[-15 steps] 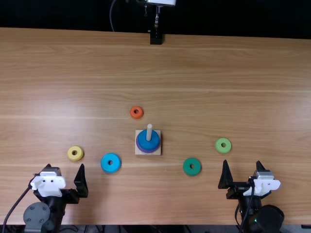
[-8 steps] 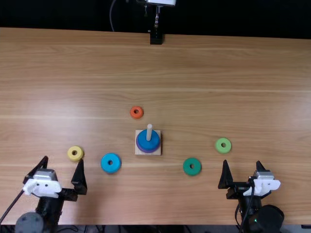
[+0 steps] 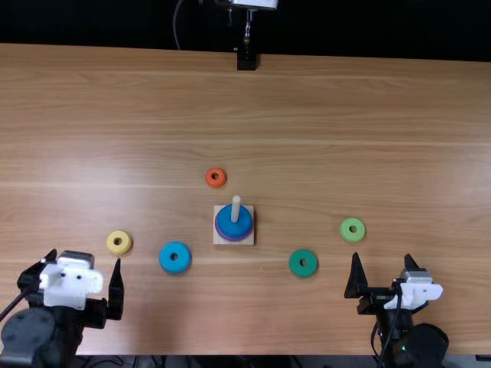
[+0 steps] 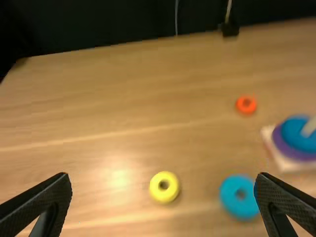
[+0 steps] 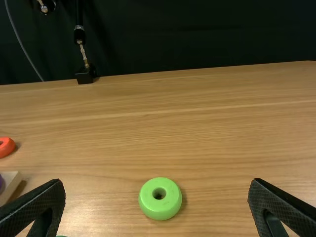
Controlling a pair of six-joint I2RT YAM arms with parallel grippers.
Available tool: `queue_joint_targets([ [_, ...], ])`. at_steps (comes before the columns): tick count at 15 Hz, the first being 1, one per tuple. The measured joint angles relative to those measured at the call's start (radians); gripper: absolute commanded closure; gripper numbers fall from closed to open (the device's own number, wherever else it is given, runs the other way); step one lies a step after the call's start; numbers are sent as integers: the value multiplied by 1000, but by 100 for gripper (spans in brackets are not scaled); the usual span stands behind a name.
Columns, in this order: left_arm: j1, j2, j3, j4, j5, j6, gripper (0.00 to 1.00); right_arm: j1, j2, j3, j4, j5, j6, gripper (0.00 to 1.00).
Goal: Build the Hanoi tower: stack the rings onto the peg from bottom to top in this color order: purple, dark blue, light blue, dark green, light green, yellow, orange.
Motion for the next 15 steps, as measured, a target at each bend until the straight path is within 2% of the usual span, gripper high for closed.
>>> queue_joint_targets([
  [1,0,61,40,-13,3,66,0,0,0,0,0,0,0,0],
  [2,-4,118,66,-5,15,101,0,0,0,0,0,0,0,0],
  [3,-29,166,73,0,34,109,0,0,0,0,0,0,0,0],
  [4,-79,215,73,0,57,90,0,0,0,0,0,0,0,0],
  [5,-121,257,73,4,69,48,0,0,0,0,0,0,0,0],
  [7,-185,398,97,8,83,-37,0,0,0,0,0,0,0,0],
  [8,-203,467,105,8,87,-61,0,0,0,0,0,0,0,0],
  [10,-203,557,105,9,95,-85,0,0,0,0,0,0,0,0],
  [15,-241,770,142,14,131,-101,0,0,0,0,0,0,0,0],
])
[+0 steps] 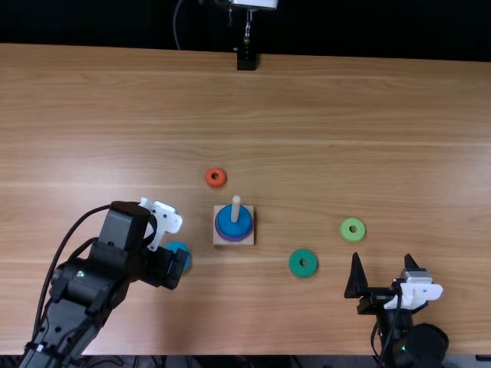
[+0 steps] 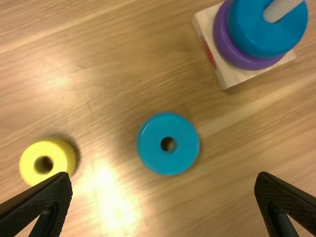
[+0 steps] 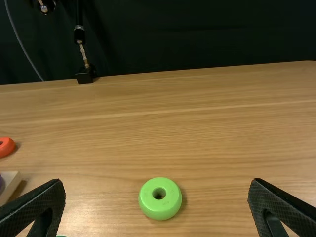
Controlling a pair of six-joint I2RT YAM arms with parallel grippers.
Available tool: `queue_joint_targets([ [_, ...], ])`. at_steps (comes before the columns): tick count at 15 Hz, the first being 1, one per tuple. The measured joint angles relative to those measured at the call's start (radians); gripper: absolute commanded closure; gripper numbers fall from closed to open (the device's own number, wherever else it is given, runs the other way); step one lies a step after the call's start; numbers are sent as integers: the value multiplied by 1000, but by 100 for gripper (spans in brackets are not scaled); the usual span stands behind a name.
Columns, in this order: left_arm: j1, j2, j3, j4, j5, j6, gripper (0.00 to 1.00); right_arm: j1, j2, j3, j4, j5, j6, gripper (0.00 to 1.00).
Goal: Build the Hanoi tower: stack the rings onto the peg from bottom to top in this color order: purple, dark blue, light blue, dark green, light green, yellow, orange.
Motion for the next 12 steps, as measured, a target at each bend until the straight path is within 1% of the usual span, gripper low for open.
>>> queue_joint_targets([
  [1,0,26,12,-5,4,-1,0,0,0,0,0,0,1,0],
  [3,-6,77,14,-13,0,-7,0,0,0,0,0,0,0,0],
  [4,-16,108,14,-14,-11,-8,0,0,0,0,0,0,0,0],
  [6,-40,158,14,-15,-61,-7,0,0,0,0,0,0,0,0],
  [7,-64,178,14,-14,-84,-6,0,0,0,0,0,0,0,0],
  [9,-92,203,14,-2,-101,-6,0,0,0,0,0,0,0,0],
  [12,-91,246,14,0,-105,-7,0,0,0,0,0,0,0,0],
])
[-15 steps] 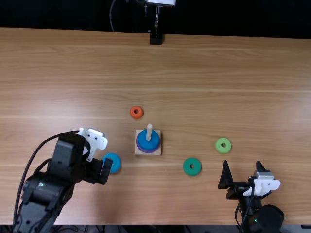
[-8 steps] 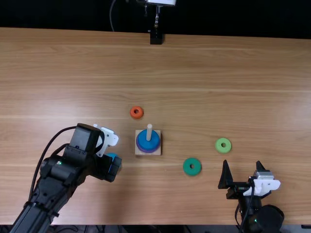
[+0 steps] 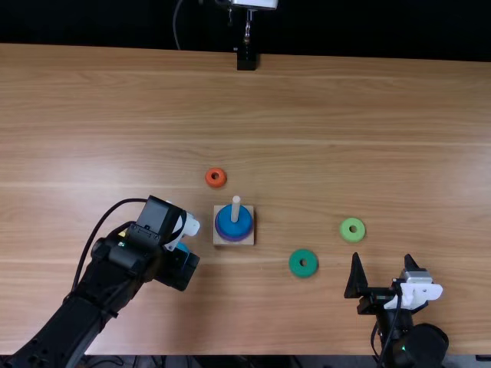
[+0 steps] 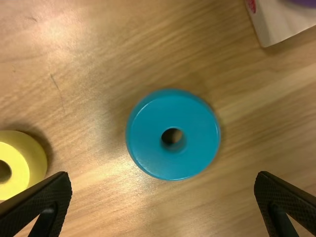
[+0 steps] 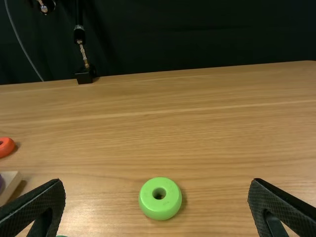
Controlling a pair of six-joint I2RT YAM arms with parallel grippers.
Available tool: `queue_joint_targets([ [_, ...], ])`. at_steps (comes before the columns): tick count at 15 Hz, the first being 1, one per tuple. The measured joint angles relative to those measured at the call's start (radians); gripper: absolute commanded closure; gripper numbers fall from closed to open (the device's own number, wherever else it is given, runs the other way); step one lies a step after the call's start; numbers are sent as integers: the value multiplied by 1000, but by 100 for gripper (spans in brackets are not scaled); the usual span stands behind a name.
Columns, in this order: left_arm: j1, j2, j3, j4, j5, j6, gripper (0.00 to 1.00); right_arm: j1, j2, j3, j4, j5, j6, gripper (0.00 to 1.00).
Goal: Build the Hanoi tower: stack the rings onto the peg from bottom to top in this color order: purple, dark blue, light blue, dark green, light green, yellow, orange.
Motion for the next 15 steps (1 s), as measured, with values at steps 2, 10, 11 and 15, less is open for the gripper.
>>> queue_joint_targets([
  [2,0,37,0,2,1,0,0,0,0,0,0,0,0,0],
  [10,-26,109,0,63,3,0,0,0,0,0,0,0,0,0],
  [11,-26,119,0,106,3,0,0,0,0,0,0,0,0,0],
  [15,-26,140,1,158,3,0,0,0,0,0,0,0,0,0],
])
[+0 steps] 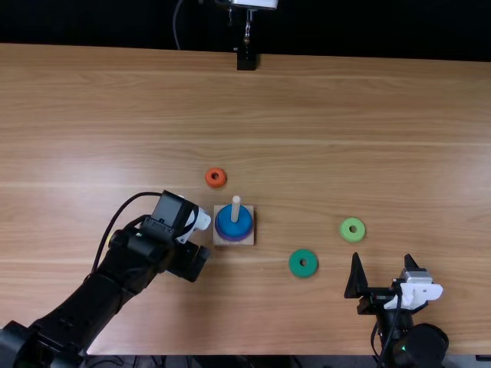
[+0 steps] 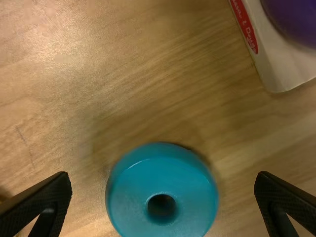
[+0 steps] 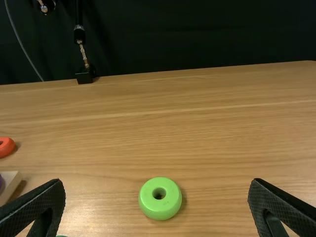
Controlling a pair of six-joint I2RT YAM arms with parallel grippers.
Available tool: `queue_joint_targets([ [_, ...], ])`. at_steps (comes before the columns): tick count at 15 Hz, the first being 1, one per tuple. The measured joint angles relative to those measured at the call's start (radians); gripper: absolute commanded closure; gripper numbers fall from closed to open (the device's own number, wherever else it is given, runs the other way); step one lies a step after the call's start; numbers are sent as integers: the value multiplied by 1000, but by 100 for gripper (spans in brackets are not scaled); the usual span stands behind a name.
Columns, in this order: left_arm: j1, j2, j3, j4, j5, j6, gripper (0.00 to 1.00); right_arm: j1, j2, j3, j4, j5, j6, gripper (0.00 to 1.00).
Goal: Build the Hanoi tower: stack the rings onto the peg from bottom to top in this color order: purple, dark blue, light blue, dark green, light green, yellow, orange.
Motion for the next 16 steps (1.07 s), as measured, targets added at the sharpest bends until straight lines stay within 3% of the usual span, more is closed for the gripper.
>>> queue_joint_targets([
  [16,0,42,0,-5,0,0,0,0,0,0,0,0,0,0],
])
